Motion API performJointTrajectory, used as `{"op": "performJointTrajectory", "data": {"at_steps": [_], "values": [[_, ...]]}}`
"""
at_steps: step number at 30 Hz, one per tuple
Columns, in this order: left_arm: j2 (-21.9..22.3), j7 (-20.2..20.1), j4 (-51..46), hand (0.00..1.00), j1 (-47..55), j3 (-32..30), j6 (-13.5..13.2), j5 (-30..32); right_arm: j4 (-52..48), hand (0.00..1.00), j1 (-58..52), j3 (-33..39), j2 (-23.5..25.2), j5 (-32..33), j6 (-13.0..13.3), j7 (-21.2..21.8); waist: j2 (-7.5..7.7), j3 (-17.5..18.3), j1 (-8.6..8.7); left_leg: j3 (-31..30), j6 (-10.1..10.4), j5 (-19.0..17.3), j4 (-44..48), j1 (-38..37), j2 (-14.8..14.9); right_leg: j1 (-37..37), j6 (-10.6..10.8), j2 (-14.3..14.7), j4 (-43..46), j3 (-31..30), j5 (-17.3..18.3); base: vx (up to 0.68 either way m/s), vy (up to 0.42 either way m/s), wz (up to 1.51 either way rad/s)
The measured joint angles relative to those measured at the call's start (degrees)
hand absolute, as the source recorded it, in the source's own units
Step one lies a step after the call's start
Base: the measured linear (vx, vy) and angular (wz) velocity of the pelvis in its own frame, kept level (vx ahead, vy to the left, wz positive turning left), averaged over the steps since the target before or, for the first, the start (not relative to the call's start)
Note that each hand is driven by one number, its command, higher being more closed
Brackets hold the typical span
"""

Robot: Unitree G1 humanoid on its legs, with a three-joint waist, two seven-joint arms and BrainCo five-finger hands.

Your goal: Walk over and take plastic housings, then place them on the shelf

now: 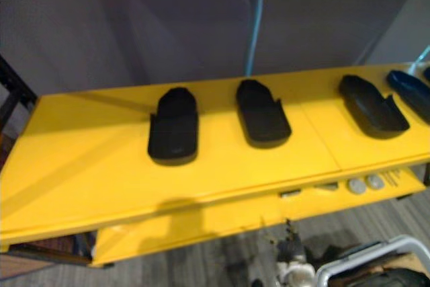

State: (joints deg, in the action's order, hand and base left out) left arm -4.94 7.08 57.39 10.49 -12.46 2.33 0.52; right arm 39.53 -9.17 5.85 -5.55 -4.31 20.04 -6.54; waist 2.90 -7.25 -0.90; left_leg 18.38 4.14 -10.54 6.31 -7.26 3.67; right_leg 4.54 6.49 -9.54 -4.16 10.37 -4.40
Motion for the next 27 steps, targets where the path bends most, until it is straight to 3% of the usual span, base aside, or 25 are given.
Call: {"op": "performJointTrajectory", "data": {"at_steps": [4, 5, 7, 9, 10, 11, 12, 13, 14, 15, 16, 17, 19, 22, 24, 27], "values": [[-1.6, -2.9, 0.1, 0.0, -1.2, 3.8, 0.4, 4.9, -7.9, 0.0, -2.2, -1.6, -0.5, -2.1, 1.1, -0.1, 0.49, 0.1, 0.94, 4.3, 0.9, -0.8, 1.2, -0.7, 1.1, -2.3, -0.3, 1.4, 0.1, -5.1, -1.2, -0.02, -0.025, -0.73], [-2.2, -3.5, 0.2, 0.0, -1.6, 4.5, 0.4, 5.1, -10.2, 0.0, -2.7, -2.4, -0.8, -2.3, 1.7, 0.0, 0.9, -0.2, 1.11, 3.4, 0.3, -1.5, 4.7, 0.1, 1.6, -3.3, -0.2, 1.9, 0.8, -7.7, -1.4, -0.02, -0.195, -1.1], [-2.6, -3.5, 0.1, 0.0, -1.4, 4.7, 0.4, 4.2, -13.4, 0.0, -3.1, -4.5, -2.4, -2.2, 2.9, 0.3, 1.23, -0.3, 1.69, -2.2, -2.3, -3.1, 15.0, 4.0, 2.4, -6.0, -0.7, 2.8, 3.7, -13.0, -1.2, -0.06, -0.33, -1.39], [-1.9, -3.3, 0.0, 0.0, -1.0, 4.7, -0.3, 0.4, -15.4, 0.0, -1.6, -8.1, -5.2, -2.1, 4.4, 1.3, 0.29, -0.6, 1.26, -13.1, -6.4, -6.4, 28.7, 9.8, 1.6, -9.9, -2.4, 6.1, 6.5, -21.9, -0.3, -0.19, -0.342, -1.95], [-1.7, -3.1, 0.0, 0.0, -0.6, 4.7, -0.7, -0.6, -15.5, 0.0, -1.2, -8.7, -5.9, -2.1, 4.6, 1.7, -0.58, -0.4, 0.98, -16.3, -6.8, -8.3, 28.6, 9.3, 0.6, -10.5, -3.3, 7.2, 6.5, -24.3, -0.4, -0.23, -0.215, -2.31], [-0.7, -2.8, -0.3, 0.0, -0.3, 5.0, -1.2, -2.1, -16.0, 0.0, -0.6, -10.0, -7.2, -2.1, 4.7, 2.0, -2.65, -0.3, 0.75, -19.9, -7.1, -11.5, 24.2, 7.6, -0.9, -12.2, -6.7, 10.1, 6.2, -27.0, -0.5, -0.2, -0.191, -2.22], [0.7, -2.6, -0.2, 0.0, -0.1, 5.5, -1.4, -3.1, -17.0, 0.0, 0.2, -10.1, -8.2, -2.1, 5.0, 2.7, -5.52, 0.1, 0.42, -21.5, -7.5, -15.9, 18.7, 5.7, 0.5, -13.7, -8.3, 12.4, 6.5, -26.7, -0.4, -0.18, -0.114, -2.36], [0.5, -2.2, 0.4, 0.0, -0.5, 6.0, -2.2, -4.2, -16.9, 0.0, 0.8, -10.4, -7.3, -2.1, 5.0, 3.2, -5.72, -0.4, -0.03, -18.3, -5.1, -15.6, 17.9, 5.3, 1.4, -17.4, -8.0, 13.2, 12.9, -24.5, 0.3, -0.12, -0.041, -1.86], [0.1, -1.7, 0.5, 0.0, -1.3, 6.7, -2.9, -4.8, -17.8, 0.0, -0.1, -11.6, -7.3, -2.2, 5.1, 4.2, -5.47, -0.4, 0.96, -15.8, -4.0, -14.9, 17.3, 4.9, 1.8, -20.4, -7.5, 14.3, 23.1, -20.5, 1.6, -0.04, 0.052, -1.31], [-0.1, -1.6, 0.6, 0.0, -1.5, 6.9, -3.2, -5.1, -18.1, 0.0, -0.6, -11.7, -7.4, -2.2, 5.2, 4.8, -5.19, -0.3, 1.1, -14.7, -3.6, -14.3, 16.6, 4.4, 1.7, -19.8, -7.1, 14.2, 23.8, -19.0, 3.4, -0.03, 0.016, -1.06], [-0.2, -1.5, 0.8, 0.0, -2.1, 7.4, -3.5, -5.2, -18.7, 0.0, -1.1, -11.7, -7.4, -2.2, 5.3, 5.7, -5.13, -0.1, 1.25, -13.2, -3.5, -13.6, 15.5, 4.0, 1.5, -17.7, -5.3, 13.4, 18.9, -18.1, 3.4, -0.01, -0.007, -0.59], [-0.4, -1.4, 0.7, 0.0, -3.5, 9.4, -3.7, -5.6, -19.1, 0.0, -1.6, -11.6, -7.2, -2.2, 5.7, 6.0, -5.91, -0.2, 1.74, -13.4, -3.4, -12.2, 13.5, 4.1, 1.2, -16.3, -4.8, 13.4, 13.8, -18.1, 0.4, -0.01, -0.006, -0.36], [-0.2, -1.4, 0.0, 0.0, -5.3, 11.8, -4.8, -7.1, -19.6, 0.0, -1.7, -11.4, -7.1, -3.0, 6.1, 6.5, -5.54, 0.0, 1.74, -14.7, -3.2, -9.7, 10.0, 4.2, 0.0, -15.6, -3.8, 12.2, 9.5, -17.8, -2.2, 0.03, -0.02, 0.26], [2.3, -2.0, 0.1, 0.0, -6.2, 15.5, -4.9, -6.6, -19.8, 0.0, -1.8, -11.4, -6.5, -3.5, 6.1, 4.2, -7.02, -0.7, 1.61, -17.1, -2.7, -8.9, 9.3, 4.0, -0.1, -13.6, -3.7, 11.6, 7.0, -15.5, -3.3, 0.06, -0.019, 0.39], [2.6, -2.5, 0.0, 0.0, -6.2, 15.1, -4.7, -6.1, -20.5, 0.0, -1.9, -11.3, -5.4, -3.3, 5.9, 2.0, -6.85, -0.9, 1.59, -17.9, -2.7, -8.9, 9.2, 2.6, 0.3, -12.4, -3.8, 11.7, 6.7, -15.2, -3.5, 0.03, -0.005, 0.09], [2.2, -3.0, -0.4, 0.0, -6.0, 13.0, -4.6, -4.0, -24.5, 0.0, -2.8, -10.6, -4.4, -3.2, 6.0, -0.4, -5.15, -2.0, 1.73, -17.4, -2.7, -9.2, 9.4, 0.1, -0.1, -10.6, -3.1, 11.9, 7.1, -16.8, -4.0, -0.06, 0.005, -0.29]]}}
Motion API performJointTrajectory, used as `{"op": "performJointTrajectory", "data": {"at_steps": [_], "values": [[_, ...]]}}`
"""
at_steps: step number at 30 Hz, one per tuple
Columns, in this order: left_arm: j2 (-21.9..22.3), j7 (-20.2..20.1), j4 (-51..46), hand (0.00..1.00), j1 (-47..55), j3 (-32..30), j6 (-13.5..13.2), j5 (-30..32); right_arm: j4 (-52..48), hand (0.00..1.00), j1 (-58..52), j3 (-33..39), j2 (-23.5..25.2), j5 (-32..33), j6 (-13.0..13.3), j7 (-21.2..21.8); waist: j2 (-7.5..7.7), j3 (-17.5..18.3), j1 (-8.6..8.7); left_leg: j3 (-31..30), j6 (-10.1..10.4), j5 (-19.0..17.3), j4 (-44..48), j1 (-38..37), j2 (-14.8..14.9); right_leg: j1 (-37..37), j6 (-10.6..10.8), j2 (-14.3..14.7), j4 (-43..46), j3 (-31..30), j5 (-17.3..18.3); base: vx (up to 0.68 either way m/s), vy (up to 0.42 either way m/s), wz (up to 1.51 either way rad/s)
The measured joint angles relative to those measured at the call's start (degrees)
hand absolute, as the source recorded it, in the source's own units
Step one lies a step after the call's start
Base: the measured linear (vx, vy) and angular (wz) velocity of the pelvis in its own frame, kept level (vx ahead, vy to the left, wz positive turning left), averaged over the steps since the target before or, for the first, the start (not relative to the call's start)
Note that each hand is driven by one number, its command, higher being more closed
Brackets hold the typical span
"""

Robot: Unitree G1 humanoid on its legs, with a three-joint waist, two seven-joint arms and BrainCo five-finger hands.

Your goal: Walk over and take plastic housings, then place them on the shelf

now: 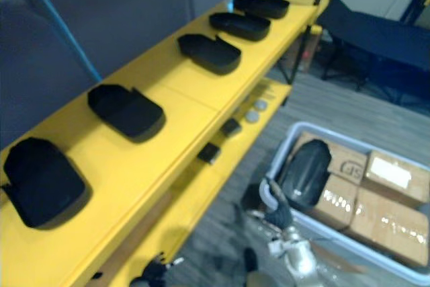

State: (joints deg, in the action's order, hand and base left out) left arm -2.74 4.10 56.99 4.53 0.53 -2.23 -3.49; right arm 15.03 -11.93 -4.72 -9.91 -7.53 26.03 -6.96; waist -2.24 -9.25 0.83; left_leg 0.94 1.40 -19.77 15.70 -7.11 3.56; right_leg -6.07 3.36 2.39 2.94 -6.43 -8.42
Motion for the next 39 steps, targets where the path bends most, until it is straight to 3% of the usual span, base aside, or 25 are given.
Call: {"op": "performJointTrajectory", "data": {"at_steps": [2, 3, 5, 7, 8, 9, 10, 11, 12, 13, 16, 18, 20, 23, 25, 26, 29, 33, 36, 39], "values": [[-1.1, 0.2, -0.9, 0.0, 0.3, -3.3, 1.0, -0.7, -1.4, 0.0, -0.2, 0.7, 1.1, 0.0, 0.2, -0.1, 1.43, -0.8, -0.3, 2.5, -0.5, -0.6, 1.8, 0.1, 0.6, 0.8, 1.4, -0.7, -2.6, 0.0, 1.2, -0.15, 0.017, -0.48], [-1.6, 0.9, -1.8, 0.0, 1.3, -6.4, 1.9, -1.4, -0.8, 0.0, 0.0, 0.7, 1.4, -0.1, 0.3, -0.1, 0.1, -1.4, -1.01, 4.3, -0.5, -0.5, 1.7, 0.4, 3.0, 0.3, 0.7, -0.9, -1.4, 5.8, 5.1, -0.14, 0.05, -0.63], [-2.9, 2.3, -1.7, 0.0, 3.2, -8.1, 2.9, -3.4, -0.6, 0.0, 0.4, 0.4, 1.8, -0.2, 0.8, -0.9, -0.82, -1.5, -1.8, 4.6, -0.2, -0.3, 2.6, 0.8, 6.1, -1.8, -2.7, -3.0, 10.6, 10.9, 7.8, 0.06, 0.182, -0.3], [-5.0, 2.5, -1.4, 0.0, 6.0, -9.9, 4.1, -3.4, 0.9, 0.0, 2.5, 0.4, 1.9, -0.2, 1.6, -3.5, -0.73, -1.4, -2.63, 4.0, 0.0, -0.3, 4.0, 1.3, 8.3, -1.8, -3.5, -7.3, 21.0, 11.2, 9.2, 0.17, 0.214, -0.02], [-5.9, 2.5, -1.2, 0.0, 7.8, -11.2, 4.5, -3.4, 2.1, 0.0, 4.8, 0.2, 1.9, -0.2, 1.6, -6.0, -0.56, -1.4, -3.9, 3.9, 0.3, -0.5, 5.2, 2.1, 9.3, -1.8, -4.2, -9.6, 25.2, 10.9, 9.3, 0.15, 0.107, -0.14], [-6.4, 2.5, -1.3, 0.0, 9.1, -13.1, 4.6, -3.4, 2.4, 0.0, 7.3, -0.3, 2.0, -0.1, 1.4, -8.3, -0.12, -1.1, -4.54, 3.0, 1.3, -1.0, 6.6, 4.0, 9.9, -1.8, -6.2, -11.8, 26.0, 10.8, 6.9, 0.11, 0.056, -0.12], [-6.8, 2.6, -1.2, 0.0, 9.9, -13.9, 4.8, -3.4, 2.4, 0.0, 8.5, -0.5, 2.0, -0.1, 1.2, -9.4, 0.6, -0.8, -4.74, 2.4, 1.9, -1.2, 7.3, 5.4, 9.8, -1.6, -8.0, -12.7, 25.1, 10.5, 2.1, 0.08, -0.079, -0.01], [-8.1, 2.5, -0.7, 0.0, 10.9, -15.6, 4.9, -3.4, 2.4, 0.0, 10.2, -0.8, 2.0, 0.0, 0.4, -10.9, 2.29, -0.5, -5.47, 1.9, 3.2, -1.2, 8.2, 6.6, 9.2, -0.4, -6.0, -13.3, 23.0, 10.4, -0.9, 0.05, -0.147, 0.05], [-7.8, 2.5, -0.3, 0.0, 11.0, -15.9, 4.9, -3.4, 2.4, 0.0, 10.8, -0.6, 1.6, 0.1, -0.3, -11.5, 2.03, -0.6, -5.7, 1.4, 4.0, -0.8, 8.2, 6.7, 9.8, 0.6, -5.2, -13.0, 21.7, 11.0, 0.1, 0.05, -0.221, 0.13], [-7.0, 2.5, 0.0, 0.0, 11.4, -16.2, 4.9, -3.4, 2.0, 0.0, 11.4, -0.4, 1.2, 0.6, -1.8, -12.3, 1.1, -0.7, -5.71, 1.0, 4.9, -0.2, 8.0, 6.7, 11.0, 2.4, -3.0, -12.1, 18.7, 11.3, 2.0, 0.03, -0.203, 0.1], [-4.7, 2.4, 0.0, 0.0, 12.8, -18.5, 3.9, -5.2, 1.6, 0.0, 12.2, -0.4, 1.0, 2.2, -5.3, -12.2, 2.17, 0.1, -6.57, 2.8, 7.7, 1.5, 5.4, 6.1, 12.0, 6.3, 3.9, -12.0, 10.0, 16.9, 6.3, 0.05, -0.261, -0.24], [-2.2, 2.3, 0.0, 0.0, 12.3, -18.1, 3.0, -5.5, 1.6, 0.0, 12.4, 0.0, 0.3, 1.4, -7.6, -11.9, 2.94, 0.4, -6.33, 4.9, 9.6, 3.5, 3.0, 6.2, 12.6, 8.4, 6.3, -10.8, 1.8, 18.6, 8.0, 0.05, -0.341, -0.54], [0.5, 2.6, 0.0, 0.0, 10.9, -18.0, 1.6, -5.6, 1.7, 0.0, 11.9, 1.9, -0.5, 1.6, -9.0, -12.2, 1.46, -0.4, -5.7, 5.6, 10.1, 5.1, 1.9, 6.4, 13.7, 8.3, 6.2, -9.7, 0.4, 18.7, 7.9, -0.04, -0.23, -0.2], [1.4, 2.4, -0.4, 0.0, 10.0, -13.8, -2.1, -4.9, 1.7, 0.0, 9.9, 7.8, -0.8, 1.6, -11.4, -15.6, -0.26, -0.9, -3.04, 5.9, 10.3, 10.0, -3.2, 7.3, 13.7, 5.7, 5.3, -9.4, 0.4, 19.5, 7.3, -0.1, -0.147, 0.1], [1.3, 2.5, -1.3, 0.0, 9.1, -10.9, -4.0, -3.7, 1.7, 0.0, 9.9, 11.0, -0.9, 1.4, -13.2, -18.1, -1.58, -1.9, -2.81, 6.0, 11.0, 11.3, -5.7, 8.2, 13.5, 3.4, 4.8, -9.3, 0.5, 19.5, 6.5, -0.17, -0.074, -0.06], [0.6, 2.5, -2.2, 0.0, 7.9, -9.1, -5.5, -2.5, 2.3, 0.0, 10.1, 12.3, -0.7, 1.1, -15.2, -20.3, -1.44, -3.4, -2.78, 6.0, 11.1, 12.6, -6.7, 9.1, 12.8, 1.9, 4.7, -9.6, 0.5, 19.5, 5.5, -0.18, -0.03, 0.01], [-1.4, 2.6, -2.8, 0.0, 5.7, -5.9, -7.6, -2.8, 4.0, 0.0, 11.5, 12.4, -0.1, 2.7, -16.6, -24.4, -0.2, -6.8, -2.81, 5.7, 10.8, 14.3, -7.9, 10.2, 11.2, 1.0, 5.0, -11.1, -0.2, 19.6, 4.2, -0.19, 0.001, 0.09], [-3.9, 2.6, -4.7, 0.0, 3.7, -3.7, -7.7, -3.4, 7.7, 0.0, 20.1, 14.9, 0.8, 8.0, -18.1, -29.9, 1.84, -10.5, -3.46, 3.9, 9.6, 16.2, -8.3, 15.1, 7.9, -1.0, 5.8, -13.7, -4.1, 20.8, 0.3, -0.15, 0.03, 0.24], [-4.1, 2.6, -5.4, 0.0, 2.5, -2.5, -7.6, -4.0, 10.6, 0.0, 27.0, 15.9, 0.2, 9.9, -19.5, -32.4, 1.26, -12.8, -4.0, 2.2, 9.1, 17.2, -8.1, 17.1, 6.8, -1.2, 6.0, -14.7, -5.0, 22.3, -0.8, -0.08, 0.008, 0.31], [-4.3, 2.5, -6.6, 0.0, 2.0, -1.7, -7.7, -5.7, 13.3, 0.0, 34.2, 15.6, -1.6, 11.6, -21.4, -35.2, 0.9, -14.6, -5.6, 0.3, 9.1, 18.1, -8.1, 19.4, 6.5, -2.2, 5.7, -14.7, -4.9, 23.7, -1.5, -0.01, -0.005, 0.28]]}}
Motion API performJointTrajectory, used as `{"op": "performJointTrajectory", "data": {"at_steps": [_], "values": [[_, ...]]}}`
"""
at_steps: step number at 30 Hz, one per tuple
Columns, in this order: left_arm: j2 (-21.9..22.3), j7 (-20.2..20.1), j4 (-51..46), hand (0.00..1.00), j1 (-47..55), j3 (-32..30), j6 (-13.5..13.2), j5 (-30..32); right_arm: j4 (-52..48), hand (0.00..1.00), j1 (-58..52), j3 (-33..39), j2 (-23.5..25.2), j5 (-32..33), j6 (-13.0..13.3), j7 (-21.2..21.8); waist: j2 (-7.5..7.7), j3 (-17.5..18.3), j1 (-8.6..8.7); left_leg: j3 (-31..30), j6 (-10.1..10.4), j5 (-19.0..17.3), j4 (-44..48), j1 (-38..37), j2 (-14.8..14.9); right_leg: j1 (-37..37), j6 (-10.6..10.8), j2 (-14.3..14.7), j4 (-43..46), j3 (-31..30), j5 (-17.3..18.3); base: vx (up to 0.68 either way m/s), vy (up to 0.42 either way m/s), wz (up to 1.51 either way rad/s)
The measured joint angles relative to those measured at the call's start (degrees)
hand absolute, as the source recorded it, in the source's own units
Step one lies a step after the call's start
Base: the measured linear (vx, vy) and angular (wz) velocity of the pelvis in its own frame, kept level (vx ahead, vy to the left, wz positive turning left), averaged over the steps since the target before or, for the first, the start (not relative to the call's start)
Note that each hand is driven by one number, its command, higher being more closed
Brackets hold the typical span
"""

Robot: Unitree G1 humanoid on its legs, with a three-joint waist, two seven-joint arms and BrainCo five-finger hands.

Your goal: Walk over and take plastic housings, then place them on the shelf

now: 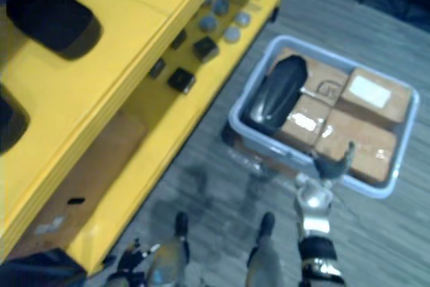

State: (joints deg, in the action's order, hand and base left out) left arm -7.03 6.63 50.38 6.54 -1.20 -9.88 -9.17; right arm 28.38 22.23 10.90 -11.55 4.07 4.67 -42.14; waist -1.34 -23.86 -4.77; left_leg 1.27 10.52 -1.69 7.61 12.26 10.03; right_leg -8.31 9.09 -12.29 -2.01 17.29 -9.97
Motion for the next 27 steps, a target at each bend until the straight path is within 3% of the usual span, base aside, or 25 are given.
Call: {"op": "performJointTrajectory", "data": {"at_steps": [3, 10, 18, 23, 27], "values": [[0.0, 0.0, 0.0, 0.0, 0.0, -0.1, -0.1, -1.2, 2.5, 0.0, 6.1, 0.1, -3.3, 1.9, -0.5, -2.0, 0.17, -1.3, -0.98, -0.9, 0.0, 0.0, 0.7, 1.6, -0.1, -0.7, 0.0, 0.1, 0.1, 0.4, 0.0, 0.01, 0.0, 0.11], [0.1, -0.6, 0.3, 0.0, -0.6, 0.1, -0.2, -2.2, 7.1, 0.0, 14.7, 0.1, -8.3, 4.9, -1.9, -2.6, -0.23, -2.4, -1.14, -1.1, -0.1, 0.0, 1.0, 2.9, -0.2, -1.9, 0.0, 0.0, 0.4, 0.5, 0.0, 0.01, 0.002, 0.02], [0.7, -0.8, 2.5, 0.0, -4.3, 3.0, -1.6, -5.1, 17.4, 0.0, 23.0, 0.1, -15.3, 6.6, -8.7, -1.3, -4.17, -5.1, -2.47, -3.8, -0.7, -0.6, 5.0, 7.2, -1.0, -3.8, 0.0, -0.7, 2.5, 1.9, 0.0, -0.05, 0.012, 0.1], [0.6, -1.3, 2.6, 0.0, -4.4, 4.8, -2.5, -6.8, 21.8, 0.0, 25.9, -1.6, -17.6, 7.4, -11.6, 2.1, -4.33, -5.2, -3.32, -4.1, -0.8, 0.0, 5.0, 9.0, -1.5, -6.1, -0.1, -1.4, 3.9, 1.9, 0.2, -0.06, 0.007, 0.05], [0.6, -1.3, 2.8, 0.0, -4.9, 7.0, -2.7, -8.7, 25.1, 0.0, 28.4, -3.8, -22.3, 4.8, -12.4, 3.8, -5.89, -5.8, -3.91, -5.4, -1.3, 0.8, 4.9, 10.4, -2.9, -7.7, 0.4, -3.0, 6.1, 2.7, 0.9, -0.05, 0.026, 0.15]]}}
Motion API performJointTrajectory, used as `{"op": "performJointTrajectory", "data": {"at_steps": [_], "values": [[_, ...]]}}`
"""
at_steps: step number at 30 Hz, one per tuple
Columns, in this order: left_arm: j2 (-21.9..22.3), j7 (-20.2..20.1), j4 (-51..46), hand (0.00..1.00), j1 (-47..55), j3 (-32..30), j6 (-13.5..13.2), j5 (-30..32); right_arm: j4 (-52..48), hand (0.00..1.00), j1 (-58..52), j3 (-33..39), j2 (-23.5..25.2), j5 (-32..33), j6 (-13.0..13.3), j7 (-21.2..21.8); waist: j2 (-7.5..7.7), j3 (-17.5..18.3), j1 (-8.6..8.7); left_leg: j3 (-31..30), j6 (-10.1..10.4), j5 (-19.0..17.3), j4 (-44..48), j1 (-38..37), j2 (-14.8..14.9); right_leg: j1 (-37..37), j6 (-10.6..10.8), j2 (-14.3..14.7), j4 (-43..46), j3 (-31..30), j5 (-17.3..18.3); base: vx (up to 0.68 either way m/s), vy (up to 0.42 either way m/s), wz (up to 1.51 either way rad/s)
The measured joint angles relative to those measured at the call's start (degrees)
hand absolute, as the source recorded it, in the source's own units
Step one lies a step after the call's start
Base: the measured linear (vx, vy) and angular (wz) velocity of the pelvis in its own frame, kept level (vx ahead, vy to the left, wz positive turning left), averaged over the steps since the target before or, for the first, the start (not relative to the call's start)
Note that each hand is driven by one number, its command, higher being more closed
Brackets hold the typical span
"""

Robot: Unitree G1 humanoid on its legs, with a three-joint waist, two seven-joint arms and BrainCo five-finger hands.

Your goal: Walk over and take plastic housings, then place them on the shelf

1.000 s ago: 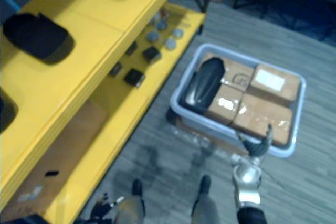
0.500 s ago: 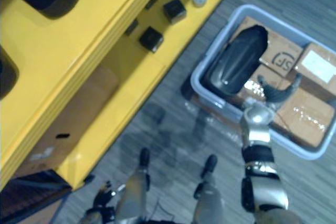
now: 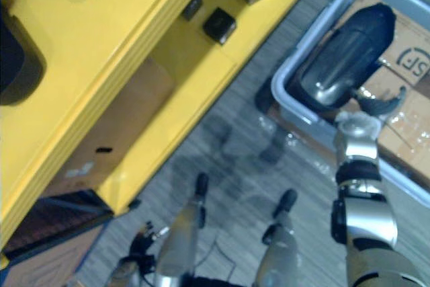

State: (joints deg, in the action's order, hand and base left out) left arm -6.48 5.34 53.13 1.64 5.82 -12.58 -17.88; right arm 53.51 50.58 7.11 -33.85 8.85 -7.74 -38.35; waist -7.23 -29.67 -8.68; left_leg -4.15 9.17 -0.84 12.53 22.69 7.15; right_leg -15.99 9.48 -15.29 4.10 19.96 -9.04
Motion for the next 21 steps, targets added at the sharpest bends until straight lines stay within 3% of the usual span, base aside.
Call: {"op": "performJointTrajectory", "data": {"at_steps": [8, 9, 15, 17, 21], "values": [[-0.4, -0.6, 0.1, 0.0, 0.0, 1.9, -1.1, -2.0, 2.1, 0.0, 2.1, -2.9, -2.8, -4.0, -1.3, 2.0, -0.52, -0.2, -0.37, -0.6, -0.2, 0.8, 0.0, 2.1, -0.6, -2.0, 0.0, -0.7, 0.8, 0.3, 0.0, -0.02, 0.009, 0.06], [-0.5, -1.0, 0.1, 0.0, 0.0, 2.3, -1.2, -2.5, 3.8, 1.0, 3.7, -5.3, -4.3, -9.0, -5.5, 2.8, -0.76, -0.4, -0.45, -1.2, -0.1, 1.1, -0.3, 2.6, -0.7, -2.2, 0.0, -0.7, 0.8, 0.7, 0.0, -0.01, 0.002, 0.1], [-1.3, -1.3, 0.1, 0.0, -0.1, 4.8, -1.2, -2.6, 4.5, 1.0, 4.7, -7.3, -7.8, -11.5, -6.7, 4.4, -1.23, -0.6, -0.56, -1.3, -0.1, 1.6, -1.0, 3.0, -0.6, -3.1, -0.2, -0.7, 1.2, 0.6, 0.1, 0.0, 0.0, 0.01], [-1.6, -1.3, 0.0, 0.0, -0.1, 5.8, -1.5, -2.7, 6.2, 1.0, 6.5, -9.2, -8.6, -14.2, -9.3, 6.0, -1.31, -0.6, -0.6, -1.3, -0.1, 1.6, -1.1, 2.9, -0.6, -3.1, -0.2, -0.7, 1.2, 0.7, 0.1, 0.0, 0.0, 0.0], [-1.9, -1.3, -0.3, 0.0, -0.2, 6.6, -1.8, -3.7, 7.5, 1.0, 7.1, -11.4, -9.4, -16.6, -11.5, 7.1, -1.33, -0.6, -1.18, -1.2, -0.1, 2.2, -2.1, 2.3, -0.7, -3.0, -0.2, -0.8, 1.3, 0.7, 0.2, 0.0, 0.0, 0.0]]}}
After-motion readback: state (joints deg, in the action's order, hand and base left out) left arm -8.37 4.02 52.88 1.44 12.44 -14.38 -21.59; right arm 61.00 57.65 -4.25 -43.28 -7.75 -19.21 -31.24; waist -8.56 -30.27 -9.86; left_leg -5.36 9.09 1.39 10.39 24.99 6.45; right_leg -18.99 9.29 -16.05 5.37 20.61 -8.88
